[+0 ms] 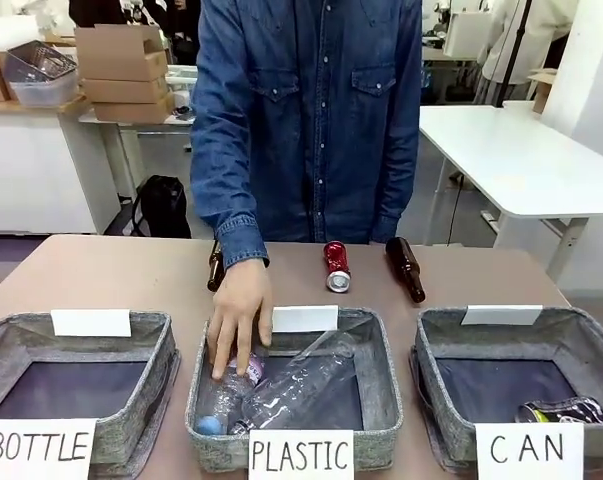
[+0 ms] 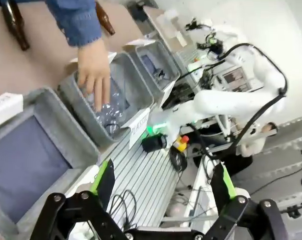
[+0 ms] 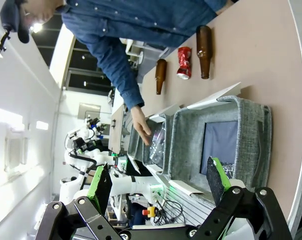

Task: Sort the can waste into the basket.
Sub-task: Pick up the can waste from the table and place it in the right Fabric basket.

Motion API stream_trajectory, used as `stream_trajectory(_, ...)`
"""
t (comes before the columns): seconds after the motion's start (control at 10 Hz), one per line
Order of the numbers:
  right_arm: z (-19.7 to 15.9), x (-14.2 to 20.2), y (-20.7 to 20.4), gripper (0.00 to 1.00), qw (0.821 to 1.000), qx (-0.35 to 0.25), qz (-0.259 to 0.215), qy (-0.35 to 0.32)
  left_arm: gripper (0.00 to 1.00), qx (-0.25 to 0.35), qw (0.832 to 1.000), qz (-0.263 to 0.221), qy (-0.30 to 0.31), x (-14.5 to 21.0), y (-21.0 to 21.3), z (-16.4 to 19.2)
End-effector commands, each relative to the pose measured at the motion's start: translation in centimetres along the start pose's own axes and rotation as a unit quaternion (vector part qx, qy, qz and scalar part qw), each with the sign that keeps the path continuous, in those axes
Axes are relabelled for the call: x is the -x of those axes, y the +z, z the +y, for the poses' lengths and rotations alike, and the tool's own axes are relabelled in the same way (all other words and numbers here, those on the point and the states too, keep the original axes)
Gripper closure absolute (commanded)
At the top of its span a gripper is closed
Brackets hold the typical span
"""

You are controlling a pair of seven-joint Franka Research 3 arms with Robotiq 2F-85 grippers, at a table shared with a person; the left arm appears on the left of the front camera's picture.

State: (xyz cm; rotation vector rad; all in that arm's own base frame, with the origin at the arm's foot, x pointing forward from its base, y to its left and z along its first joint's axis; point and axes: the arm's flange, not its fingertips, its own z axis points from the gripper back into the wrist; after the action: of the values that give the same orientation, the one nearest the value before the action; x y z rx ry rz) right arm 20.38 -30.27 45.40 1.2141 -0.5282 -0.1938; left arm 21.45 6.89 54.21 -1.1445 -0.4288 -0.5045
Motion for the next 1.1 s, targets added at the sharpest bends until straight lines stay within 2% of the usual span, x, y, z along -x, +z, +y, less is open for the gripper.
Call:
stream_trajectory(0.0, 0.36, 0.07, 0.1, 0.0, 1.0, 0.007, 0.002, -0.006, 0.0, -0.039, 0.998, 0.046, -0.021, 0.31, -0.6, -0.24)
stream_trajectory(1.0, 0.0, 0.01, 0.01, 0.0, 1.0, 0.0, 0.0, 0.0, 0.0, -0.039, 0.998, 0.046, -0.021, 0.31, -0.6, -0.24)
